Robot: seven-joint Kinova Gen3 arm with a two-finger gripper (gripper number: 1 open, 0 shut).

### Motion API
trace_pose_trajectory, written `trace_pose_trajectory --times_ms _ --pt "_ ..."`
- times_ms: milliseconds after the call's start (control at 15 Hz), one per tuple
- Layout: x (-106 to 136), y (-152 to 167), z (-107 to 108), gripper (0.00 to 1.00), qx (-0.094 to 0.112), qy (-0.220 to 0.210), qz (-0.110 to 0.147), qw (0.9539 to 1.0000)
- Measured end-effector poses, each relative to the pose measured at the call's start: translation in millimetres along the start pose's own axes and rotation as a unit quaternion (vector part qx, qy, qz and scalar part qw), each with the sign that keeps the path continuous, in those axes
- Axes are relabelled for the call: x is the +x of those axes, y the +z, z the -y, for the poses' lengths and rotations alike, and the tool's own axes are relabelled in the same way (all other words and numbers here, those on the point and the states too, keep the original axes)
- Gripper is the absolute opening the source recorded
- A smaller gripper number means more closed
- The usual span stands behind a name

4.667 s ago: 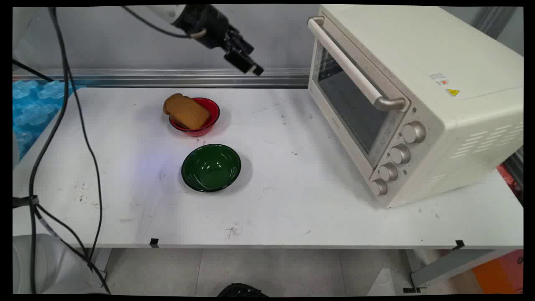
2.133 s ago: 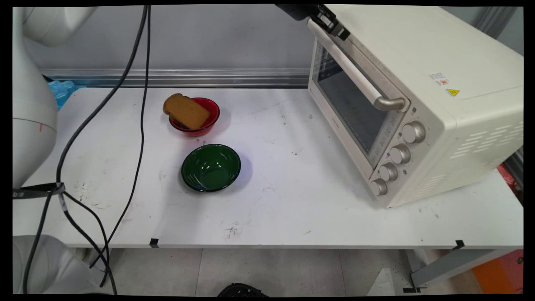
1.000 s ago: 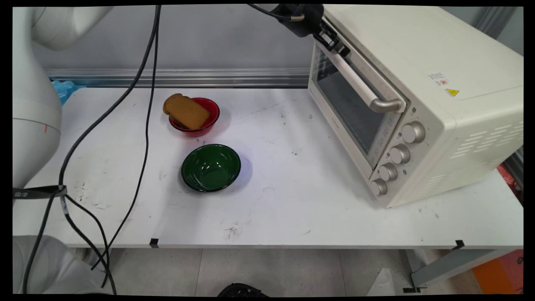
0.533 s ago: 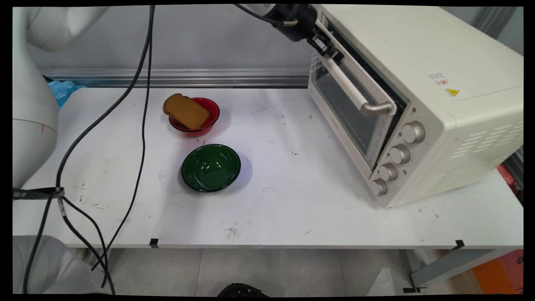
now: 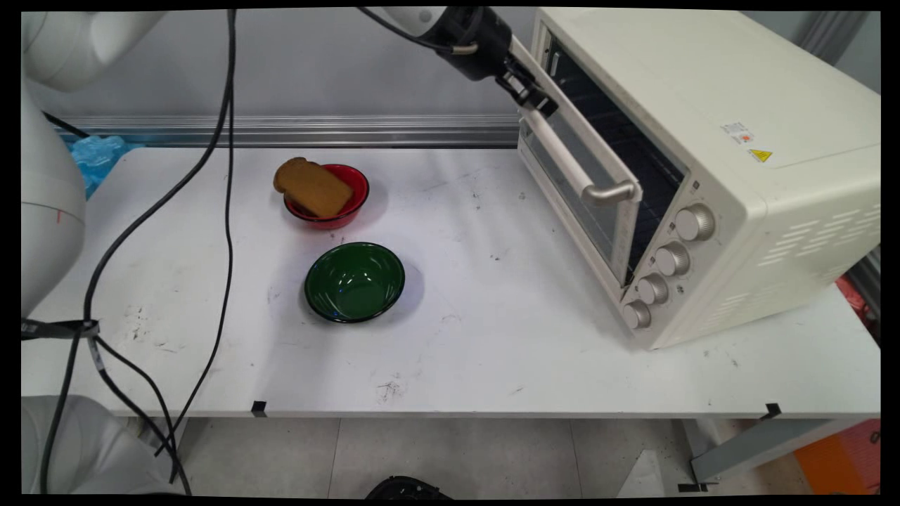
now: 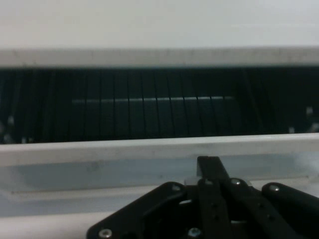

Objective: Open the oven

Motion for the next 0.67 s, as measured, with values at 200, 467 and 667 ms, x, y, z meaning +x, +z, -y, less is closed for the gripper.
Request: trace_pose_trajectory --times_ms 200,467,667 --pt "-9.4 -5.7 -1.7 0.00 -0.002 -0.002 0.007 1.0000" --pt "-24.7 -13.8 -5.2 0.00 -0.005 -0.006 0.018 0.9998" --pt "-34.2 -18.4 -7.0 0.00 -0.007 -0.008 0.025 0.9996"
